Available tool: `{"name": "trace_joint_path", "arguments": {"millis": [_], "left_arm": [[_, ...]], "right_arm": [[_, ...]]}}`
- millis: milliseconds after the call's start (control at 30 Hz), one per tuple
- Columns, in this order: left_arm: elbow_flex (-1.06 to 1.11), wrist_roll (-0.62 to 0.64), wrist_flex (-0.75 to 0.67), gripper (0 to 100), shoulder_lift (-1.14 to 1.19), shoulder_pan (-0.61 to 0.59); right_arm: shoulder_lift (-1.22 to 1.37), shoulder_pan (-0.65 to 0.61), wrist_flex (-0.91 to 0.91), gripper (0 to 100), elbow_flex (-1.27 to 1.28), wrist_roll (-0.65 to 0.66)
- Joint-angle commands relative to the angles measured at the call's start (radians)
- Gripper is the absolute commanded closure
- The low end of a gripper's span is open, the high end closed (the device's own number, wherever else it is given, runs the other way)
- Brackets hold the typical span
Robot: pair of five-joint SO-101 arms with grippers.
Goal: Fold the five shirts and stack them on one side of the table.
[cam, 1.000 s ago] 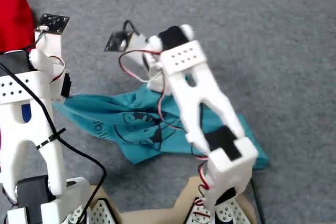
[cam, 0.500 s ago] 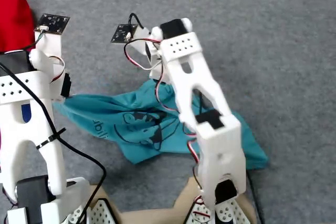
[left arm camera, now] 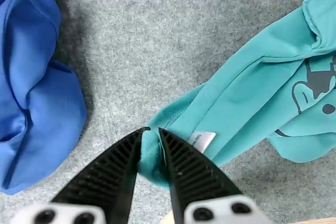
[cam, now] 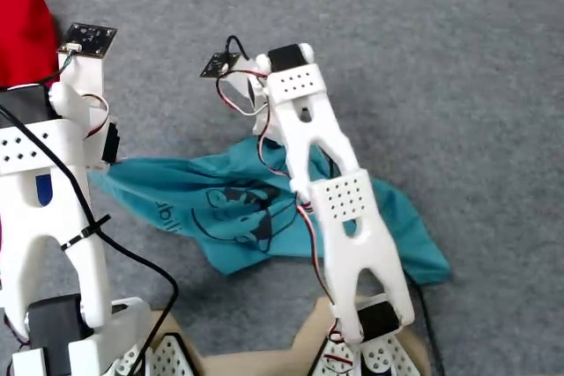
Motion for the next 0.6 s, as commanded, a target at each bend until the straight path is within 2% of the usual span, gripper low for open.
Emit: {"name": "trace_joint_path", "arguments": {"millis": [0,67,233,400,567], "left_arm": [[0.002,0.023,-0.006,98,-0.028,-0.008],[0.002,0.061,-0.006,98,-0.028,-0.008],[0.002,0.123,-0.006,98,-0.028,-0.008],[0.002,0.199,-0.006,98,-0.028,-0.006],[-0.002,0.229,-0.006,98,-0.027,-0.002]], "right_arm": [[0.022,0.016,0.025,92.7,-0.084,-0.026],[0.022,0.019,0.025,99.5,-0.084,-0.06],[-0.001,0.036,0.028,98.9,-0.084,-0.084],[-0.128,0.074,0.028,99.0,-0.007,-0.083],[-0.329,0.194,0.025,99.0,0.102,-0.034]]}}
